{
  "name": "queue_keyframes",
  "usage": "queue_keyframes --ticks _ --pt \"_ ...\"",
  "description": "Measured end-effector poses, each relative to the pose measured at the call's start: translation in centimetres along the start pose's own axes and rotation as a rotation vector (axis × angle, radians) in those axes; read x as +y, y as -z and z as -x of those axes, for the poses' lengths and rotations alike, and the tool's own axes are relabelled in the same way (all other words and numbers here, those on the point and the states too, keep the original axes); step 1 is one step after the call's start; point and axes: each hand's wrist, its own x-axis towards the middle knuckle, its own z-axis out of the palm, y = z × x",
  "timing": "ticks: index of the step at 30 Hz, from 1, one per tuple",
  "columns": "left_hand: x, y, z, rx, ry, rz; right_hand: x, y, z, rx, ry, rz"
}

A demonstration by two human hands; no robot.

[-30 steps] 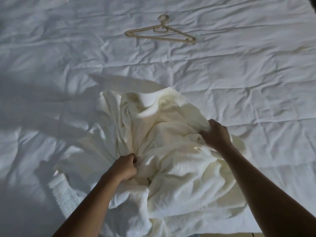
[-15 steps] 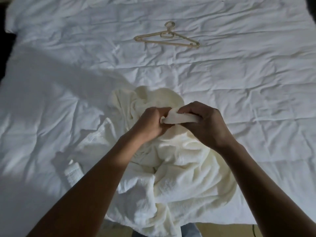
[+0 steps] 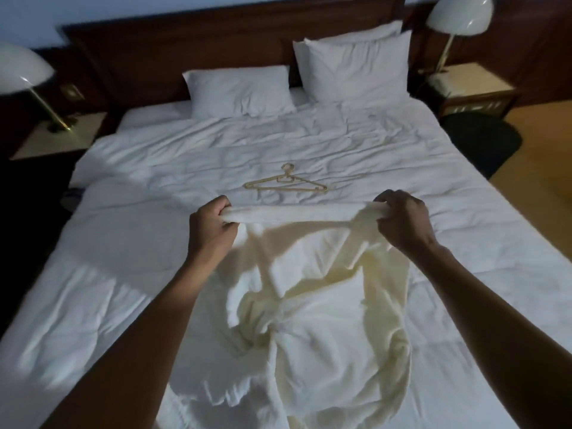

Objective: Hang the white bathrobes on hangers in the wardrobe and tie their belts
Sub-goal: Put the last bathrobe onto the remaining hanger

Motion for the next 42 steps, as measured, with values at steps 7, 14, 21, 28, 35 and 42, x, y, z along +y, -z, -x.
queue_keyframes --ticks 7,14,21,28,35,42 --pt "9.7 8.5 -7.1 0.250 -0.167 0.044 -4.8 14.7 -7.2 0.366 0.137 0.018" --pt "19.9 15.3 -12.7 0.433 -0.367 0.048 -11.2 26.3 -10.4 0.621 0.088 -0.190" --pt "23.1 19.1 -14.4 0.594 -0.341 0.137 -10.7 29.5 -13.1 0.649 0.071 -0.138" --pt "10.7 16.2 -14.3 0.386 0.061 -0.072 -1.5 20.6 -12.0 0.027 -0.200 -0.038" --pt "11.6 7.3 -10.1 -0.574 -0.053 -0.532 -13.3 16.8 -12.0 -0.099 0.049 -0.541" --pt "18.9 4.1 -7.3 -0.472 -0.213 0.266 -19.0 15.0 -8.5 -0.270 0.350 -0.664"
